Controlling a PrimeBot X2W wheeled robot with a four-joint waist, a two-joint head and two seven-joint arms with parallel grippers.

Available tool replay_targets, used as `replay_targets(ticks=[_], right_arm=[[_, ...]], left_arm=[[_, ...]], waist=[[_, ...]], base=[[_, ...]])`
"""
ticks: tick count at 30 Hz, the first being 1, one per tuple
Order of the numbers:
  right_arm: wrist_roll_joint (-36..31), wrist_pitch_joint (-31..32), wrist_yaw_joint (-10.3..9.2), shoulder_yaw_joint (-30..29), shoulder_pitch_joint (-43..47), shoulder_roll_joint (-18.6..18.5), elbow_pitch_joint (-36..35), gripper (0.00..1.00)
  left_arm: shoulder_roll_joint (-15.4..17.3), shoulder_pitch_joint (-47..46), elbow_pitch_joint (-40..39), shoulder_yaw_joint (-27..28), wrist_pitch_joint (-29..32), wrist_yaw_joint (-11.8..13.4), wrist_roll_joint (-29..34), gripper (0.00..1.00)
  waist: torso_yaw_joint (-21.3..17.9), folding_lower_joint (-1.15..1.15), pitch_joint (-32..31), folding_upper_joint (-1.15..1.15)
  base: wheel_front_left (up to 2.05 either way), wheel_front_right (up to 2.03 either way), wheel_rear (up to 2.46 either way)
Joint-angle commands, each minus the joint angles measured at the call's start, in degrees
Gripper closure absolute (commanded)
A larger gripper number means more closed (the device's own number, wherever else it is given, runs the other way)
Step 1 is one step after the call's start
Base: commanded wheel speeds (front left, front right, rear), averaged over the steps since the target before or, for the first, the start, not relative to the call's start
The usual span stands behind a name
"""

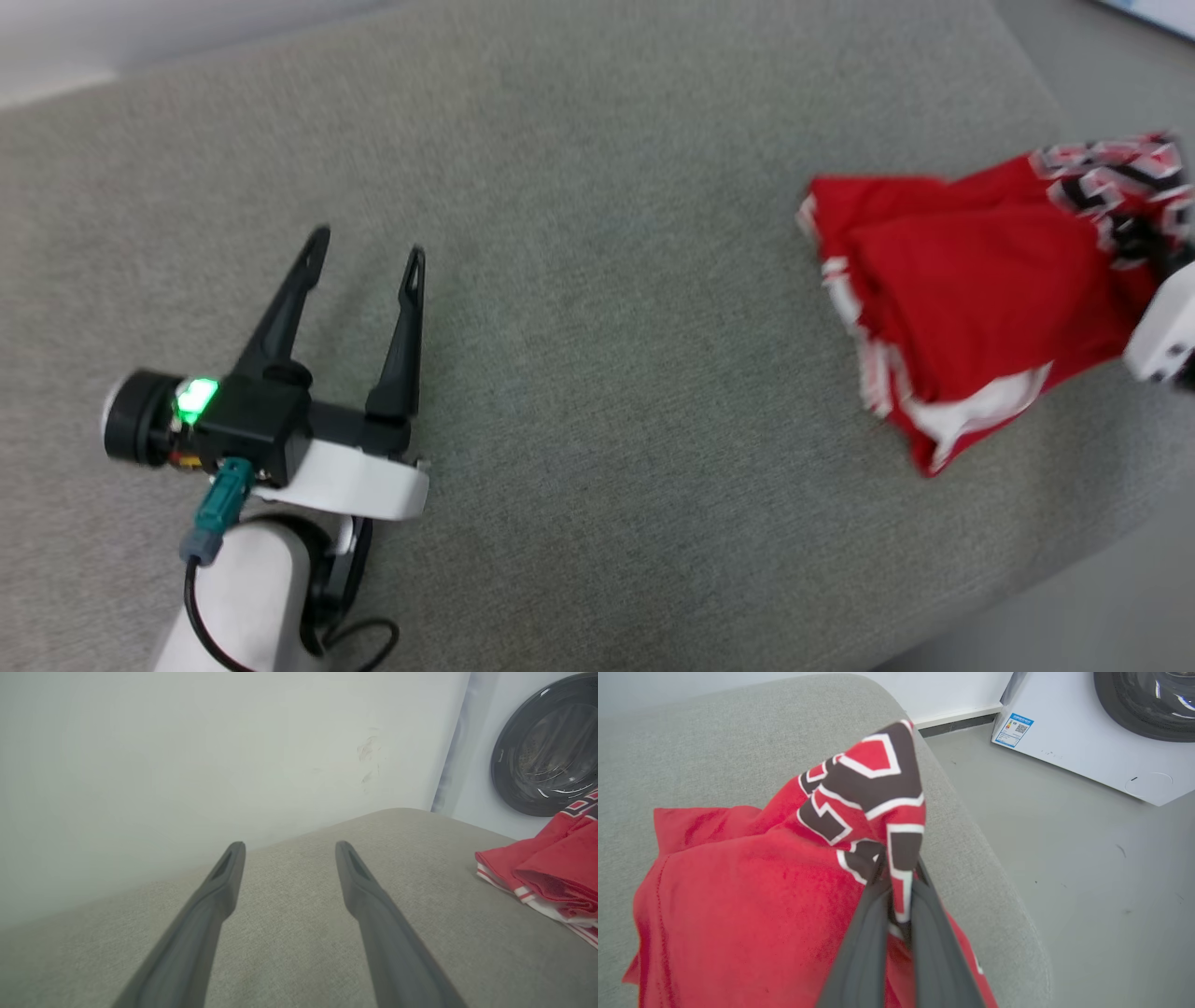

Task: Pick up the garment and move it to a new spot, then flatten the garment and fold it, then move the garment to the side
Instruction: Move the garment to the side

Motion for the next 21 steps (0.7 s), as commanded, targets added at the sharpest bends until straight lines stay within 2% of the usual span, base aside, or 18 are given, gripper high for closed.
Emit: replay_targets(ticks=[1, 8, 15, 18, 21], right_arm=[[-0.6, -1.3, -0.04, -1.2, -2.6, -0.7, 1.2, 1.0], [-3.7, -7.8, -0.04, -7.7, -10.6, -3.1, 8.8, 1.0], [-7.2, -12.9, -0.04, -10.8, -15.3, -1.0, 17.3, 1.0], [-8.6, -15.5, -0.04, -11.5, -16.7, -0.1, 21.0, 0.0], [-10.2, -18.2, -0.04, -12.4, -17.4, 0.0, 24.1, 0.0]], left_arm=[[0.7, -1.8, -0.8, -0.1, 0.4, -0.3, 0.4, 0.0], [2.4, -6.4, -4.3, -0.7, 2.8, -1.0, 1.8, 0.0], [3.4, -8.6, -6.0, -1.4, 4.0, -1.5, 2.3, 0.0], [3.4, -9.2, -5.6, -1.7, 4.0, -1.6, 2.1, 0.0], [2.5, -8.9, -4.8, -2.0, 3.2, -1.3, 1.5, 0.0]], waist=[[-0.4, -0.01, 5.4, 0.0], [-0.1, -0.01, 12.2, 0.0], [0.6, -0.01, 15.6, 0.0], [1.1, -0.01, 15.8, 0.0], [1.8, -0.01, 15.0, 0.0]], base=[[0.0, 0.0, 0.0], [0.0, 0.0, 0.0], [0.0, 0.0, 0.0], [0.0, 0.0, 0.0], [0.0, 0.0, 0.0]])
